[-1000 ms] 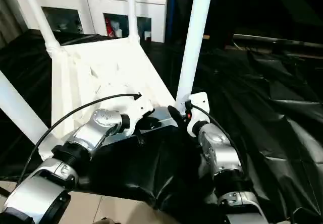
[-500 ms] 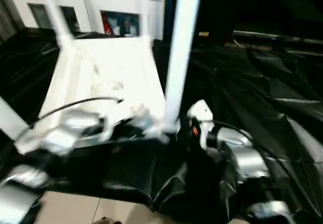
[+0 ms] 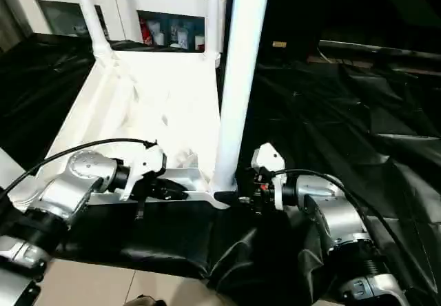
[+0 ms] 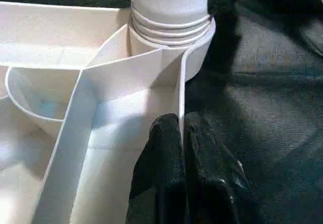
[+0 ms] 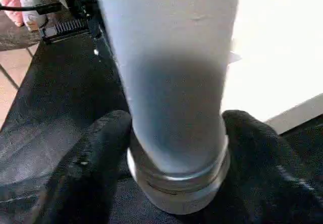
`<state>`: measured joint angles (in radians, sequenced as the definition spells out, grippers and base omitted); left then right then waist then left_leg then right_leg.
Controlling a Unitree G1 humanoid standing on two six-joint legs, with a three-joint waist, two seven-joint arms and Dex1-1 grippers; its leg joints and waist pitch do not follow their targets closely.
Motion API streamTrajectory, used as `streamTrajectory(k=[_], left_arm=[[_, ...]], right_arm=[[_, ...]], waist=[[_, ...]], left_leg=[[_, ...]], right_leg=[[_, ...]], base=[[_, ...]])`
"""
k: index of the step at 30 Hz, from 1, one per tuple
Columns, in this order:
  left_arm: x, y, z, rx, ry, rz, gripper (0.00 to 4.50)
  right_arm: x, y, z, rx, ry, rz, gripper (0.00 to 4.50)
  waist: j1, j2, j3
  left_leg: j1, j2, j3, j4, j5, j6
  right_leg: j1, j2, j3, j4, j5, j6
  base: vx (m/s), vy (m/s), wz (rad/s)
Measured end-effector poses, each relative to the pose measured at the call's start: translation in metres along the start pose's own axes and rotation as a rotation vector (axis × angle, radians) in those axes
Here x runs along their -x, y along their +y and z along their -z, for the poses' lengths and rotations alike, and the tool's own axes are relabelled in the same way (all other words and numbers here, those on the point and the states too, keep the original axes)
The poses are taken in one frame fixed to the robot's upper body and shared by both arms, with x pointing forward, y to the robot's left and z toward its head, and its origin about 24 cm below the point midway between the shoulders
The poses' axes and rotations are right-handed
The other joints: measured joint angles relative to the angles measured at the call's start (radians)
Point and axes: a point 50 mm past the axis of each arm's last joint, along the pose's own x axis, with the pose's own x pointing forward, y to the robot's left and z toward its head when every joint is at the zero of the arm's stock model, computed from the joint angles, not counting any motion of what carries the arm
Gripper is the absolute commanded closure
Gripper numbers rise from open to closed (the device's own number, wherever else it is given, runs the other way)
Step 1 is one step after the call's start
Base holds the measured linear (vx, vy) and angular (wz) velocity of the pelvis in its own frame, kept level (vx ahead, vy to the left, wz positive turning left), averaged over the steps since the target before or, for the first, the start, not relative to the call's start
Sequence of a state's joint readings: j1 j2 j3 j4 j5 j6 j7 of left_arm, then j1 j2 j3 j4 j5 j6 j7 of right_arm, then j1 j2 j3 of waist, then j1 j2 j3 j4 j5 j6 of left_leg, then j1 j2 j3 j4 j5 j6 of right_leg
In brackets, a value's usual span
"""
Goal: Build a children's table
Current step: Rotate leg to tighten
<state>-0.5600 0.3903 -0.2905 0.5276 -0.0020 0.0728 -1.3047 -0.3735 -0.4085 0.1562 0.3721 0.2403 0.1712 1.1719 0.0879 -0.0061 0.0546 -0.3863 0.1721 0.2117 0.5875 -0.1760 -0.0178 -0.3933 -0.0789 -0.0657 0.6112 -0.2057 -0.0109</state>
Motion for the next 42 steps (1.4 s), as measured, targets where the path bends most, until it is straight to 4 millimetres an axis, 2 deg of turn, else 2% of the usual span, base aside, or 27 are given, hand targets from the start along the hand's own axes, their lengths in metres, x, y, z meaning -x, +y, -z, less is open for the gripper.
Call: streamTrajectory(k=[1, 6, 9, 13, 17, 20, 22, 25, 28, 33, 38, 42], left_arm=[[0.000, 0.000, 0.000, 0.001, 0.000, 0.000, 4.50], [-0.005, 0.002, 0.000, 0.010, -0.006, -0.033, 4.50], [-0.020, 0.012, -0.006, 0.025, -0.006, -0.135, 4.50], [-0.043, 0.024, -0.015, 0.066, 0.001, -0.274, 4.50], [-0.062, 0.031, -0.024, 0.092, 0.005, -0.360, 4.50], [-0.066, 0.032, -0.026, 0.102, 0.004, -0.369, 4.50], [-0.066, 0.033, -0.026, 0.101, 0.000, -0.368, 4.50], [-0.064, 0.032, -0.026, 0.089, -0.003, -0.342, 4.50], [-0.058, 0.031, -0.024, 0.076, -0.003, -0.306, 4.50], [-0.038, 0.024, -0.015, 0.037, -0.006, -0.198, 4.50], [-0.026, 0.009, -0.009, -0.005, -0.009, -0.058, 4.50], [-0.019, -0.001, -0.006, -0.022, -0.006, 0.025, 4.50]], right_arm=[[0.000, 0.000, 0.000, -0.002, 0.000, -0.001, 1.83], [0.000, 0.000, 0.003, -0.016, -0.016, 0.060, 1.95], [-0.005, -0.010, 0.007, -0.056, -0.038, 0.241, 1.98], [-0.018, -0.024, 0.009, -0.149, -0.085, 0.506, 1.99], [-0.030, -0.031, 0.007, -0.201, -0.109, 0.681, 1.99], [-0.032, -0.032, 0.006, -0.201, -0.114, 0.719, 1.99], [-0.032, -0.031, 0.007, -0.198, -0.125, 0.723, 1.43], [-0.028, -0.030, 0.006, -0.185, -0.134, 0.675, 1.24], [-0.021, -0.029, 0.007, -0.138, -0.108, 0.595, 0.82], [-0.006, -0.019, 0.007, -0.055, -0.043, 0.378, 0.79], [0.009, -0.009, 0.005, 0.007, 0.031, 0.156, 0.79], [0.006, 0.001, 0.004, 0.031, 0.060, 0.025, 0.79]], waist=[[0.000, 0.000, 0.000], [0.000, 0.000, 0.000], [-0.006, -0.003, -0.001], [-0.026, -0.003, -0.001], [-0.029, -0.002, -0.001], [-0.028, 0.002, -0.004], [-0.028, 0.003, -0.005], [-0.026, 0.003, -0.005], [-0.025, 0.004, -0.005], [-0.024, 0.004, -0.004], [-0.002, 0.005, -0.004], [0.005, 0.004, -0.003]], left_leg=[[0.000, 0.000, 0.000, 0.000, 0.000, 0.000], [0.001, 0.000, 0.000, 0.001, 0.000, 0.000], [0.004, 0.000, 0.000, 0.004, 0.001, -0.002], [0.016, 0.000, 0.000, 0.004, 0.002, -0.002], [0.016, -0.001, 0.000, 0.004, 0.002, -0.002], [0.017, -0.002, 0.000, 0.004, 0.002, -0.002], [0.017, -0.002, 0.000, 0.003, 0.001, -0.002], [0.016, -0.001, 0.000, 0.001, 0.001, -0.002], [0.015, -0.001, -0.001, -0.001, 0.001, -0.002], [0.013, 0.000, 0.000, -0.003, 0.001, -0.002], [0.012, 0.000, 0.000, -0.003, 0.001, -0.002], [0.012, 0.000, 0.000, -0.002, 0.001, -0.002]], right_leg=[[0.000, 0.000, 0.000, 0.000, 0.000, 0.000], [0.001, 0.000, 0.000, 0.001, 0.000, 0.000], [0.003, 0.000, 0.001, 0.003, 0.004, -0.004], [0.012, 0.000, 0.001, -0.001, 0.001, 0.001], [0.013, -0.001, 0.002, -0.003, 0.001, 0.002], [0.015, -0.001, 0.002, -0.004, 0.001, 0.001], [0.015, -0.001, 0.002, -0.004, 0.002, 0.000], [0.014, -0.001, 0.001, -0.003, 0.003, -0.001], [0.013, -0.001, 0.001, -0.003, 0.004, -0.002], [0.010, 0.000, 0.000, -0.002, 0.003, 0.000], [0.010, 0.000, 0.000, -0.003, 0.002, -0.001], [0.009, 0.000, 0.000, -0.002, 0.002, -0.001]], base=[[0.000, 0.000, 0.00], [0.000, 0.000, 0.00], [0.000, 0.000, 0.00], [0.000, 0.000, 0.00], [0.000, 0.000, 0.00], [0.000, 0.000, 0.00], [0.000, 0.000, 0.00], [0.000, 0.000, 0.00], [0.000, 0.000, 0.00], [0.000, 0.000, 0.00], [0.000, 0.000, 0.00], [0.000, 0.000, 0.00]])
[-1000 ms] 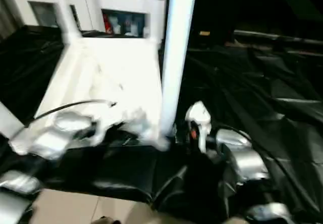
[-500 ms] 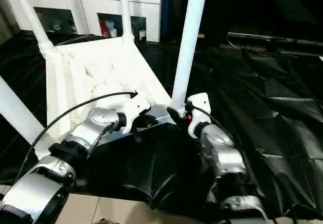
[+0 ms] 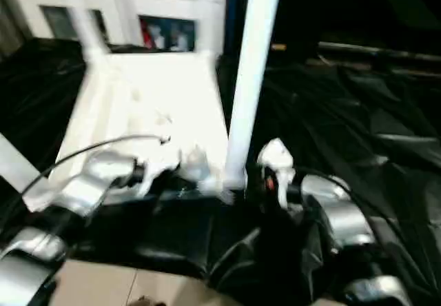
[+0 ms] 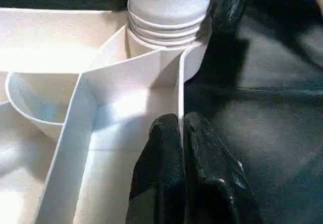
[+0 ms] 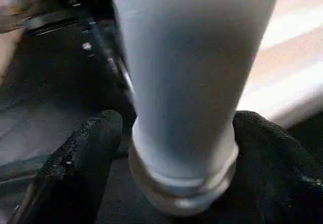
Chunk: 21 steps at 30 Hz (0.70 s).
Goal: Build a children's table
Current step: Rotate leg to tighten
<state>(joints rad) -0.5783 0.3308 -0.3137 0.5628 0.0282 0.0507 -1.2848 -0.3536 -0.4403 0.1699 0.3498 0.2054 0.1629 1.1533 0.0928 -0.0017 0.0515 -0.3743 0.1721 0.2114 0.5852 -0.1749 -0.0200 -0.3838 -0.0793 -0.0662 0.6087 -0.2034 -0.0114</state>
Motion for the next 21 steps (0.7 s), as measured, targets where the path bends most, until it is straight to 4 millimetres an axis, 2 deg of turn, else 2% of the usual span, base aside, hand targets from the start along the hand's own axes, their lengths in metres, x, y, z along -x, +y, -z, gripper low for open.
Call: streamTrajectory(k=[4, 7, 9, 11, 17, 21], left_arm=[[0.007, -0.006, 0.003, 0.003, 0.008, 0.030, 4.50], [0.008, -0.006, 0.004, 0.003, 0.011, 0.030, 4.50], [0.009, -0.006, 0.004, 0.003, 0.012, 0.030, 4.50], [0.009, -0.007, 0.004, 0.003, 0.012, 0.029, 4.50], [0.005, -0.007, 0.002, 0.008, 0.004, 0.023, 4.50], [-0.007, 0.003, -0.001, 0.031, -0.009, -0.077, 4.50]], right_arm=[[-0.001, 0.002, -0.001, -0.007, -0.017, -0.035, 0.79], [-0.001, 0.003, -0.001, -0.008, -0.016, -0.041, 1.12], [-0.002, 0.003, -0.001, -0.007, -0.016, -0.047, 1.15], [-0.003, 0.004, -0.002, -0.004, -0.014, -0.055, 1.44], [-0.002, 0.007, 0.001, -0.024, -0.020, -0.048, 1.81], [-0.005, -0.001, 0.006, -0.100, -0.060, 0.123, 1.86]], waist=[[-0.005, -0.002, 0.001], [-0.005, -0.002, 0.001], [-0.005, -0.002, 0.001], [-0.004, -0.002, 0.002], [-0.004, -0.002, 0.002], [-0.006, -0.002, 0.002]], left_leg=[[0.000, 0.000, 0.000, 0.000, 0.000, 0.000], [0.000, 0.000, 0.000, 0.000, 0.000, 0.000], [0.000, 0.000, 0.000, 0.000, 0.000, 0.000], [0.000, 0.000, 0.000, 0.000, 0.000, 0.000], [0.000, 0.000, 0.000, 0.000, 0.000, 0.000], [0.003, 0.000, 0.000, 0.002, 0.000, 0.000]], right_leg=[[0.000, 0.000, 0.001, 0.000, 0.000, 0.000], [0.000, 0.000, 0.001, 0.000, 0.000, 0.000], [0.000, 0.000, 0.001, 0.000, 0.000, 0.000], [-0.001, 0.000, 0.000, 0.000, 0.000, 0.000], [-0.001, 0.000, 0.000, 0.000, 0.000, 0.000], [0.001, 0.000, 0.001, 0.001, 0.000, 0.000]], base=[[0.000, 0.000, 0.00], [0.000, 0.000, 0.00], [0.000, 0.000, 0.00], [0.000, 0.000, 0.00], [0.000, 0.000, 0.00], [0.000, 0.000, 0.00]])
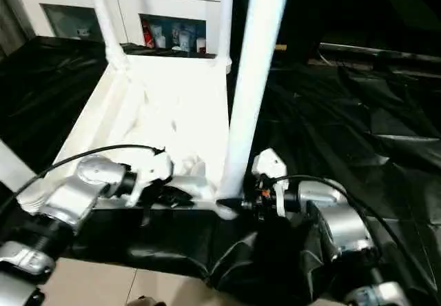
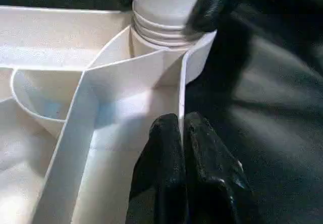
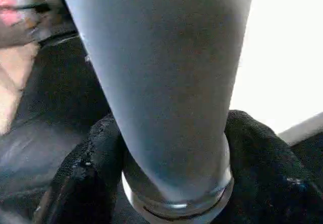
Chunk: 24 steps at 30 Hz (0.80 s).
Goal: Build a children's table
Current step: Rotate leg to tighten
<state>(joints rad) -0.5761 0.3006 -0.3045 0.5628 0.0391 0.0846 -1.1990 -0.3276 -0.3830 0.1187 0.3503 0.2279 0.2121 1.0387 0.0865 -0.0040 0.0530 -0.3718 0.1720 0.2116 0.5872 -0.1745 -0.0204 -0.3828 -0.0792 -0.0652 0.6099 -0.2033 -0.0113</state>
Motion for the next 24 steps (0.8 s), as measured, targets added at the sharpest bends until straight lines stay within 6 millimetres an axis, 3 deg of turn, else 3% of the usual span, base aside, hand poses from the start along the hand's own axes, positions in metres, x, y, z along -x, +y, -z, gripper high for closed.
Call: streamTrajectory(k=[7, 11, 14, 16, 18, 20, 24], left_arm=[[-0.036, 0.019, -0.016, 0.058, 0.006, -0.216, 4.50], [-0.050, 0.023, -0.022, 0.084, 0.005, -0.272, 4.50], [-0.051, 0.023, -0.023, 0.083, 0.003, -0.273, 4.50], [-0.050, 0.023, -0.023, 0.075, -0.001, -0.259, 4.50], [-0.049, 0.022, -0.022, 0.069, -0.004, -0.245, 4.50], [-0.043, 0.022, -0.020, 0.052, -0.007, -0.226, 4.50], [-0.031, 0.020, -0.015, 0.037, -0.014, -0.170, 4.50]], right_arm=[[-0.022, -0.023, -0.002, -0.132, -0.073, 0.419, 1.87], [-0.029, -0.028, -0.004, -0.152, -0.082, 0.554, 1.87], [-0.029, -0.027, -0.005, -0.148, -0.093, 0.570, 1.87], [-0.027, -0.026, -0.005, -0.145, -0.104, 0.555, 1.18], [-0.023, -0.025, -0.003, -0.132, -0.098, 0.518, 1.18], [-0.019, -0.023, -0.004, -0.104, -0.087, 0.456, 0.84], [-0.010, -0.019, -0.004, -0.060, -0.064, 0.322, 0.84]], waist=[[-0.019, 0.000, -0.001], [-0.024, 0.005, -0.003], [-0.024, 0.006, -0.004], [-0.023, 0.007, -0.004], [-0.021, 0.008, -0.005], [-0.021, 0.008, -0.005], [-0.022, 0.008, -0.004]], left_leg=[[0.004, -0.001, 0.000, 0.000, 0.000, 0.000], [0.004, -0.002, 0.000, 0.000, 0.000, 0.000], [0.004, -0.002, -0.001, 0.000, 0.000, 0.000], [0.003, -0.002, -0.001, -0.001, 0.000, 0.000], [0.003, -0.001, 0.000, -0.001, 0.000, 0.000], [0.003, -0.001, 0.000, -0.003, 0.000, 0.000], [0.001, -0.001, 0.000, -0.005, 0.000, 0.000]], right_leg=[[0.002, 0.000, 0.000, -0.002, -0.002, 0.003], [0.004, 0.000, 0.001, -0.004, -0.002, 0.003], [0.004, 0.000, 0.001, -0.004, -0.001, 0.003], [0.004, 0.000, 0.001, -0.004, -0.001, 0.003], [0.005, 0.000, 0.001, -0.004, 0.000, 0.003], [0.004, 0.000, 0.000, -0.004, 0.000, 0.001], [0.002, 0.000, 0.000, -0.003, 0.001, 0.001]], base=[[0.000, 0.000, 0.00], [0.000, 0.000, 0.00], [0.000, 0.000, 0.00], [0.000, 0.000, 0.00], [0.000, 0.000, 0.00], [0.000, 0.000, 0.00], [0.000, 0.000, 0.00]])
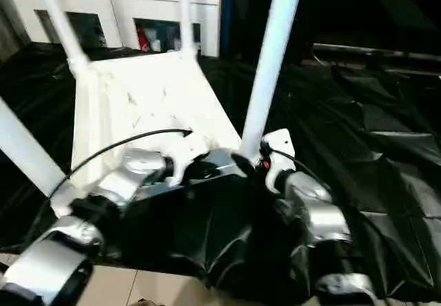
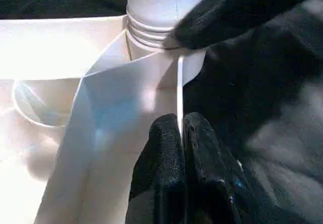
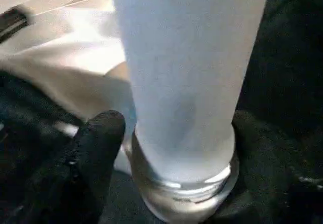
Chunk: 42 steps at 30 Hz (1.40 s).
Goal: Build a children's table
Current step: Rotate leg to tighten
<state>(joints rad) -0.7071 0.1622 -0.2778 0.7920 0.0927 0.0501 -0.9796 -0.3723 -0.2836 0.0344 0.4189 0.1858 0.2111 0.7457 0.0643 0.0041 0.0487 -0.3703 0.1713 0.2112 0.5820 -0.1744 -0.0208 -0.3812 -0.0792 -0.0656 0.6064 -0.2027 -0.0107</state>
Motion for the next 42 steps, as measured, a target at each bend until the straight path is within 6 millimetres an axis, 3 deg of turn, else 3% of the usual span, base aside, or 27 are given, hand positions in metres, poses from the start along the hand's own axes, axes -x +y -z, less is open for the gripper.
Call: streamTrajectory(k=[5, 10, 17, 19, 26, 30, 35, 42], left_arm=[[0.029, -0.005, 0.012, -0.030, -0.004, 0.137, 4.50], [0.038, -0.011, 0.014, -0.060, 0.004, 0.226, 4.50], [0.047, -0.011, 0.018, -0.060, 0.013, 0.244, 4.50], [0.048, -0.012, 0.018, -0.060, 0.014, 0.244, 4.50], [0.047, -0.013, 0.018, -0.058, 0.009, 0.240, 4.50], [0.035, -0.008, 0.015, -0.052, 0.004, 0.146, 4.50], [0.001, 0.002, 0.002, 0.004, 0.004, -0.053, 4.50], [-0.016, 0.003, -0.008, 0.016, 0.005, -0.141, 4.50]], right_arm=[[0.020, 0.004, -0.003, 0.054, 0.061, -0.266, 0.84], [0.022, 0.011, -0.001, 0.067, 0.094, -0.396, 0.84], [0.023, 0.012, 0.000, 0.070, 0.099, -0.435, 1.22], [0.023, 0.013, 0.000, 0.070, 0.100, -0.444, 1.56], [0.022, 0.014, 0.001, 0.065, 0.099, -0.445, 1.78], [0.016, 0.009, 0.004, 0.039, 0.067, -0.301, 1.80], [-0.008, -0.001, 0.005, -0.062, -0.014, 0.073, 1.82], [-0.024, 0.001, 0.000, -0.091, -0.048, 0.262, 1.83]], waist=[[0.003, 0.001, 0.002], [0.024, 0.000, 0.003], [0.024, -0.002, 0.006], [0.024, -0.002, 0.006], [0.024, -0.003, 0.006], [0.020, -0.003, 0.006], [-0.004, -0.002, 0.005], [-0.005, 0.000, 0.004]], left_leg=[[-0.003, 0.001, 0.000, -0.002, 0.000, 0.000], [-0.005, 0.001, 0.001, -0.002, 0.000, 0.000], [-0.005, 0.001, 0.001, -0.002, 0.000, 0.000], [-0.005, 0.001, 0.001, -0.002, 0.000, 0.000], [-0.006, 0.001, 0.001, -0.001, 0.000, 0.000], [-0.004, 0.001, 0.001, 0.003, 0.000, 0.000], [0.002, 0.000, 0.000, 0.005, 0.001, -0.001], [0.001, 0.000, 0.000, 0.003, 0.001, -0.001]], right_leg=[[-0.003, 0.001, -0.001, 0.000, -0.001, 0.000], [-0.004, 0.000, -0.001, 0.000, -0.001, 0.000], [-0.005, 0.001, -0.001, 0.000, -0.001, 0.000], [-0.005, 0.001, -0.001, 0.000, -0.001, 0.000], [-0.006, 0.001, -0.001, 0.000, -0.001, 0.000], [-0.005, 0.000, 0.000, 0.003, 0.000, -0.001], [-0.001, 0.000, 0.001, 0.003, -0.002, 0.001], [-0.001, 0.000, 0.000, 0.002, 0.001, -0.003]], base=[[0.000, 0.000, 0.00], [0.000, 0.000, 0.00], [0.000, 0.000, 0.00], [0.000, 0.000, 0.00], [0.000, 0.000, 0.00], [0.000, 0.000, 0.00], [0.000, 0.000, 0.00], [0.000, 0.000, 0.00]])
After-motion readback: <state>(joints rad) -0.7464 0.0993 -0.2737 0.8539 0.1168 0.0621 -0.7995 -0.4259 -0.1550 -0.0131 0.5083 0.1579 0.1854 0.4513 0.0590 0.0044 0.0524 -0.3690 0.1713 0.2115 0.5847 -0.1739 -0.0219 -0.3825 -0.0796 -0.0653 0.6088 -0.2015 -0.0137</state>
